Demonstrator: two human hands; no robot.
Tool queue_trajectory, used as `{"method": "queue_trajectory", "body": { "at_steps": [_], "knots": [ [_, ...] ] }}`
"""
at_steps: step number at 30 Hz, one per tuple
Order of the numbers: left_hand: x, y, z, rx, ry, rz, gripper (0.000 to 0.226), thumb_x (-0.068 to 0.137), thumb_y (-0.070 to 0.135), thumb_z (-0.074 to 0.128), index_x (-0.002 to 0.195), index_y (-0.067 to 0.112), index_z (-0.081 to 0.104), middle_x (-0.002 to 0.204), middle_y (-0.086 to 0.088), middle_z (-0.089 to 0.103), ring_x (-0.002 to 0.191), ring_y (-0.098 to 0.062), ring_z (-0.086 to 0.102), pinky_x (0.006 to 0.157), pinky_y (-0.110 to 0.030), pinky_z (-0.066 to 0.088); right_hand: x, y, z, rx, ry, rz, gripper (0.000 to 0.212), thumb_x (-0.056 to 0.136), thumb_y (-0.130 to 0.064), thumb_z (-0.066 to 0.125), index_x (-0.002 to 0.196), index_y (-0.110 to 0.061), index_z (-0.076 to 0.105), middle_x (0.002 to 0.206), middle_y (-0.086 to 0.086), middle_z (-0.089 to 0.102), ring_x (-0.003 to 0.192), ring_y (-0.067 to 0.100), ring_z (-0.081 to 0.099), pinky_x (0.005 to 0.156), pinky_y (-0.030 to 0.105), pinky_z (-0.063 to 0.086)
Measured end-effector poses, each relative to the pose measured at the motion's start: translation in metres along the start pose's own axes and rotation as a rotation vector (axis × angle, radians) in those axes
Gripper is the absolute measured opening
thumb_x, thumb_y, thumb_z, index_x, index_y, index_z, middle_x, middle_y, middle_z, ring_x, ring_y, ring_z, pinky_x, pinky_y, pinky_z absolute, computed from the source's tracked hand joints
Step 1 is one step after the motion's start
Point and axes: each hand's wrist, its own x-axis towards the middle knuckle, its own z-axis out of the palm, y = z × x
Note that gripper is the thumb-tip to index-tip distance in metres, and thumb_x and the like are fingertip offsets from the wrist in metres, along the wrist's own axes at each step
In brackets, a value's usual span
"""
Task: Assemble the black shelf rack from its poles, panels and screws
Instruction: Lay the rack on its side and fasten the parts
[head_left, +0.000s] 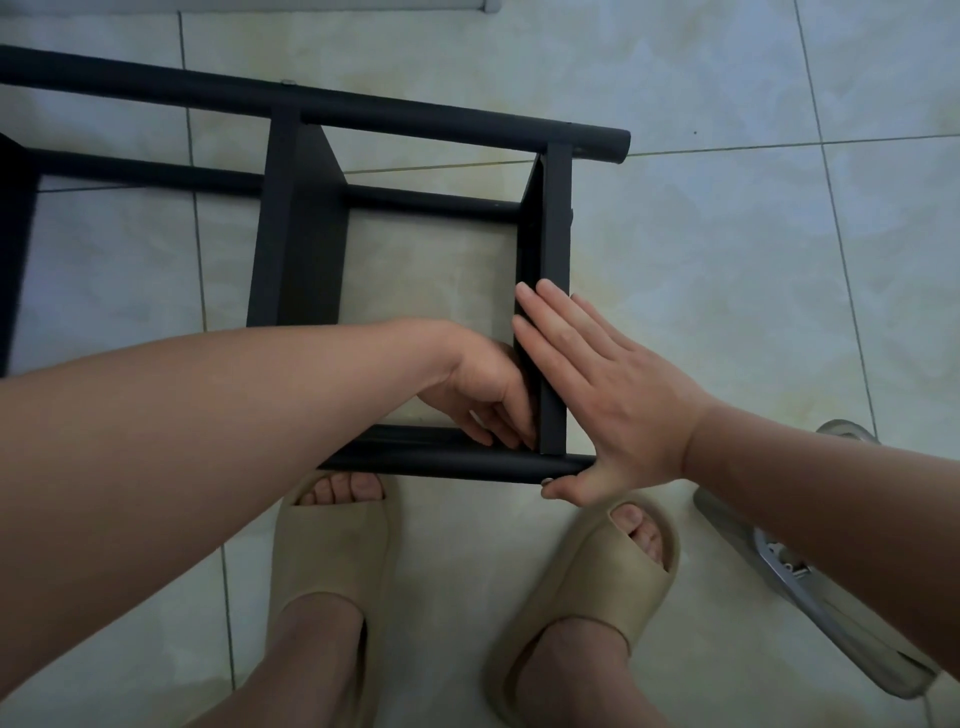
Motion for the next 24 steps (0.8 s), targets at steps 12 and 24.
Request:
{"method": "queue_trajectory", "body": {
  "at_steps": [12,24],
  "knots": [
    [0.0016,0.002,0.0005,0.114,-0.006,-0.001,0.011,0.092,0.013,0.065,0.093,0.021,0.071,0.087,0.006,0.074,0.092,-0.012,0.066,0.1,-0.036,0.047,0.0,-0.0012,0.0018,0.005,0.007,-0.008,0.128,0.074,-0.087,0.049,0.156,0.008,0.023,0.166,0.027,0.009,0.156,0.04,0.002,0.126,0.053,0.015],
    [0.0008,-0.0027,0.001,0.061,0.01,0.0,0.017,0.093,0.019,0.065,0.108,0.023,0.071,0.097,0.007,0.075,0.102,-0.014,0.068,0.1,-0.04,0.047,0.0009,-0.0007,0.0,-0.001,-0.013,0.002,0.127,0.072,-0.086,0.051,0.155,0.007,0.027,0.166,0.027,0.01,0.156,0.041,0.003,0.125,0.056,0.016]
  ]
}}
